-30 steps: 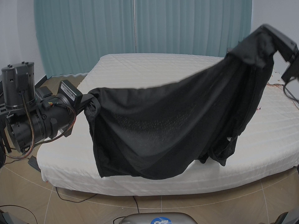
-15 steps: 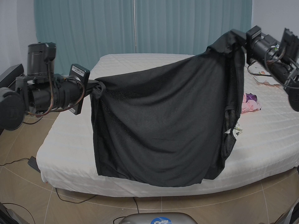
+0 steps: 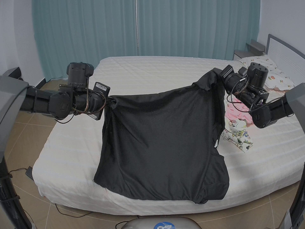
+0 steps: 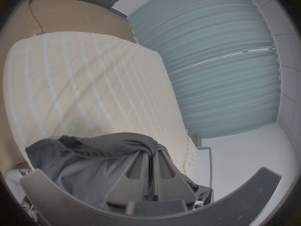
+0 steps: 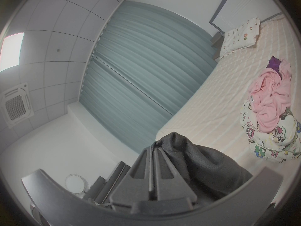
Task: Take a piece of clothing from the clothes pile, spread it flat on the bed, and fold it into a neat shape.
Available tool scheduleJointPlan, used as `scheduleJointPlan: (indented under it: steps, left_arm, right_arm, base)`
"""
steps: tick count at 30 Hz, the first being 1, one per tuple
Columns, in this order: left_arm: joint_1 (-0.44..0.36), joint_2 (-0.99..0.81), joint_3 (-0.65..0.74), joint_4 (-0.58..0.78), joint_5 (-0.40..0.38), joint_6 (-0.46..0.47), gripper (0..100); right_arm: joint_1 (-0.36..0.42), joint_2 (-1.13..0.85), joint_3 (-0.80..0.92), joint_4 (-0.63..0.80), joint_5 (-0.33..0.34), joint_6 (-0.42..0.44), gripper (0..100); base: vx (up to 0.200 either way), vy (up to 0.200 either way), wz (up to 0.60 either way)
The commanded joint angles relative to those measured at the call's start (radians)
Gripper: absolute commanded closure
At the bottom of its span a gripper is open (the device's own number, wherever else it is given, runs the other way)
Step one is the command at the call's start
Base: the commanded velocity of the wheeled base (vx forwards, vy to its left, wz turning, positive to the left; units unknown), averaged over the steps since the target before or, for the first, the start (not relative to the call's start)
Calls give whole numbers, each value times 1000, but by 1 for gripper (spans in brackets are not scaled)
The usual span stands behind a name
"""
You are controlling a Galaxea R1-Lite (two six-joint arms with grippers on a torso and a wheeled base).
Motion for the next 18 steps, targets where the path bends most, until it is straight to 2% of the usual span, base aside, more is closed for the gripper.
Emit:
scheduleJointPlan:
  steps: [1,5,6,7,13,15,18]
  left_arm:
    - [11,144,-71,4,2,-1,100]
    - [11,173,-83,-2,9,0,100]
    - [12,179,-85,-7,11,-1,100]
    - [14,182,-91,-9,6,-4,0]
    - [31,253,-135,-7,19,-3,0]
    - [52,284,-146,-9,61,-3,0]
    - [69,288,-147,-7,65,-3,0]
  right_arm:
    - [10,133,-10,-27,-22,-19,100]
    - [10,185,-24,-67,-39,-33,100]
    - [10,205,-27,-74,-39,-41,0]
    - [12,216,-28,-76,-39,-47,0]
    - [20,309,-65,-70,-56,-85,0]
    - [1,363,-111,-55,-134,-116,0]
    - [-16,366,-117,-44,-160,-120,0]
  base:
    - [0,0,0]
    - [0,0,0]
    - [0,0,0]
    - [0,0,0]
    - [0,0,0]
    - [0,0,0]
    - [0,0,0]
